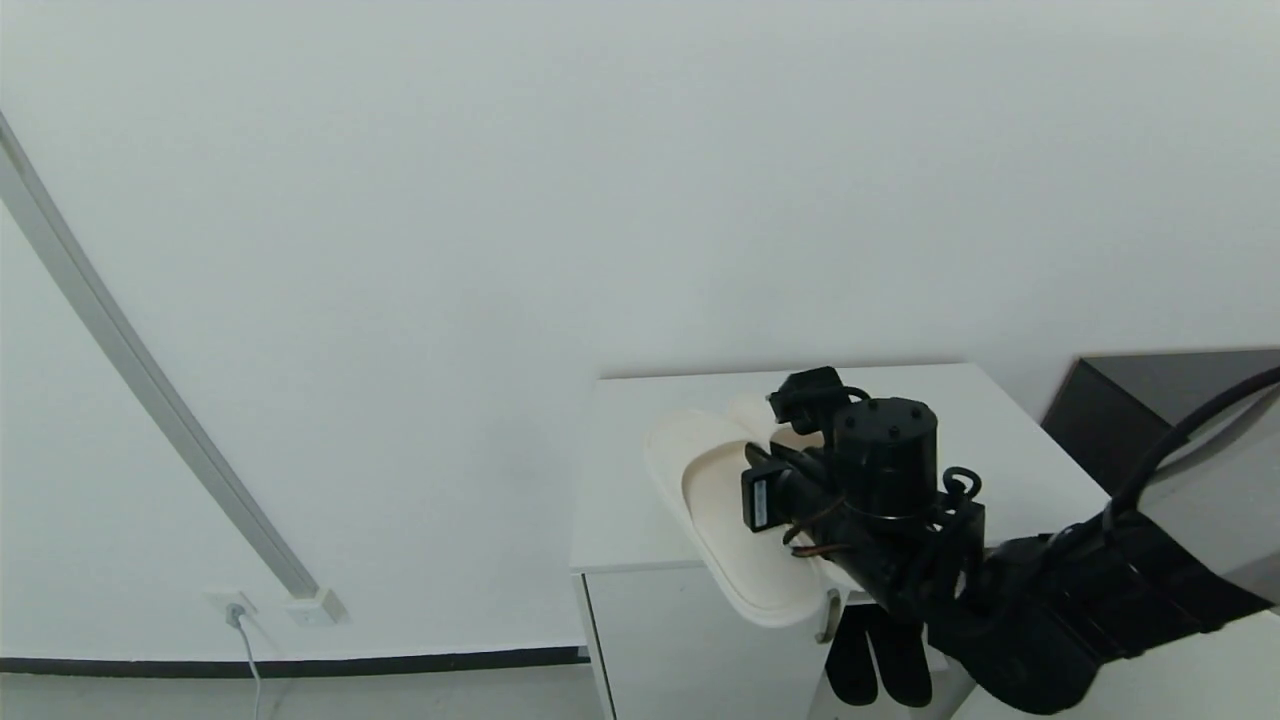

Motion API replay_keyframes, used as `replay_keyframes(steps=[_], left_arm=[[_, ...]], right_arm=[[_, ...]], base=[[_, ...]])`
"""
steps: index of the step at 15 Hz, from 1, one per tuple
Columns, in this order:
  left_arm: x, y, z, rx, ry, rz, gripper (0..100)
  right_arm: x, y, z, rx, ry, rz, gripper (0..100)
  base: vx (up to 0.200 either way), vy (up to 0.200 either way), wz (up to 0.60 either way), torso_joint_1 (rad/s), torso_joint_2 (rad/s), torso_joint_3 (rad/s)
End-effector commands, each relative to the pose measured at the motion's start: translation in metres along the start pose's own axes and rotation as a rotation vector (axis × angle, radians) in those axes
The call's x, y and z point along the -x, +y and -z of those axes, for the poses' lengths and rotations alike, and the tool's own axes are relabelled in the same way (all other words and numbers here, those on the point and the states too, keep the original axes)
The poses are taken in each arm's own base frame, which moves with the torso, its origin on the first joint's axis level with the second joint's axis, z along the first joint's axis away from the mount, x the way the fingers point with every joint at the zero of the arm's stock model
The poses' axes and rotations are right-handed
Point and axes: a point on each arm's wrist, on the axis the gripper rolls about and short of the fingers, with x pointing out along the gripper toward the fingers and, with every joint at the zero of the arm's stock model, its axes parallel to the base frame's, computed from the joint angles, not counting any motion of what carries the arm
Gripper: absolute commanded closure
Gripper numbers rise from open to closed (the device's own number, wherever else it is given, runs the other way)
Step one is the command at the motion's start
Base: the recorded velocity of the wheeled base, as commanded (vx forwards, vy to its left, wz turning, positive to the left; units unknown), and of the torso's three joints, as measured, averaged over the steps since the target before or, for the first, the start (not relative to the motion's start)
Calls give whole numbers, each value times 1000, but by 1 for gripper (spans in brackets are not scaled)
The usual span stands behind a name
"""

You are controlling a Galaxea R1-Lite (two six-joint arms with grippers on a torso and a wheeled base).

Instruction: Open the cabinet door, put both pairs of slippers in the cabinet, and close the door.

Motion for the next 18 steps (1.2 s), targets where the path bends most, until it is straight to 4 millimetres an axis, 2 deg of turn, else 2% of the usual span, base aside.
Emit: replay_keyframes(steps=[1, 2, 4, 8, 18], left_arm=[[0, 0, 0, -1, 2, -1, 100], [0, 0, 0, -1, 0, -1, 100], [0, 0, 0, -1, 0, -1, 100], [0, 0, 0, 0, 0, -1, 100], [0, 0, 0, 3, 2, 1, 100]], right_arm=[[32, -4, -4, 2, -2, -46, 100], [45, -8, -2, 6, 14, -106, 100], [55, -12, -5, 5, 12, -165, 100], [54, -12, -4, 6, 18, -163, 100], [51, -11, 0, 10, 29, -159, 100]], base=[[0, 0, 0, 0, 0, 0], [0, 0, 0, 0, 0, 0], [0, 0, 0, 0, 0, 0], [0, 0, 0, 0, 0, 0], [-200, 0, 0, 2, 2, 0]])
